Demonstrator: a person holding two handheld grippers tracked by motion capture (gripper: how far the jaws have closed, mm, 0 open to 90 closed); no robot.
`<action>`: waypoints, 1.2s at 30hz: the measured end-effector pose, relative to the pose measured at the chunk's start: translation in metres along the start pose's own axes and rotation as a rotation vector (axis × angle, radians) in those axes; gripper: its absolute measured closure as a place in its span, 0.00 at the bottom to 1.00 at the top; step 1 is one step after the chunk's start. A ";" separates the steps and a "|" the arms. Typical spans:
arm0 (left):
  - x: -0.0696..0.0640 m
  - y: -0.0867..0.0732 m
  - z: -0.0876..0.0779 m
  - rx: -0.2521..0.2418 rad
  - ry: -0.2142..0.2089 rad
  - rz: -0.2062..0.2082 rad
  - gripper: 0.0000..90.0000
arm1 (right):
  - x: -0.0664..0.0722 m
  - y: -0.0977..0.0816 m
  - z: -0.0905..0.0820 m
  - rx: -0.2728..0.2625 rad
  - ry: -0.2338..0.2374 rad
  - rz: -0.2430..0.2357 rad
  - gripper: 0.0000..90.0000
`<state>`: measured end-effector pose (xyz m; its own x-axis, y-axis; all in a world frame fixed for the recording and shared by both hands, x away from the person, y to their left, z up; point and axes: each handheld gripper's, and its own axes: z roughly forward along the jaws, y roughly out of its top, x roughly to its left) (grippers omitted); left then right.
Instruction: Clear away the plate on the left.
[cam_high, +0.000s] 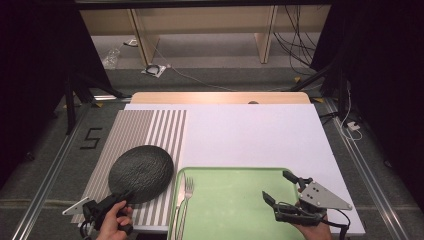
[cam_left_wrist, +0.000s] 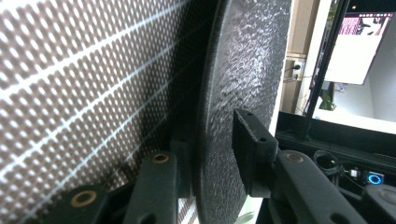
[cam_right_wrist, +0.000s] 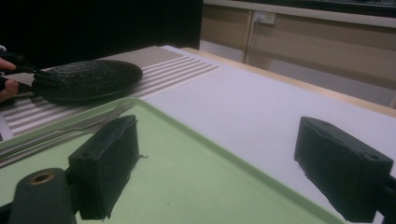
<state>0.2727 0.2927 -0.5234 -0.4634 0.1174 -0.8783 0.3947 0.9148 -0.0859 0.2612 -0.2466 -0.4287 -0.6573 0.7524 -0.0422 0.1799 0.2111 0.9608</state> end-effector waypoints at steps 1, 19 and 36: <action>0.001 0.000 0.000 -0.001 0.001 -0.001 0.83 | 0.000 0.000 0.000 0.001 0.000 -0.002 0.16; -0.002 -0.002 -0.003 0.012 -0.060 0.041 0.94 | 0.000 0.000 0.000 0.001 0.002 -0.005 0.16; -0.006 -0.002 -0.005 0.037 -0.107 0.051 0.94 | 0.000 0.000 -0.001 -0.001 0.003 -0.006 0.16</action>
<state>0.2713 0.2924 -0.5155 -0.3555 0.1196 -0.9270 0.4454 0.8936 -0.0555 0.2609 -0.2473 -0.4281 -0.6606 0.7492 -0.0472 0.1754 0.2152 0.9607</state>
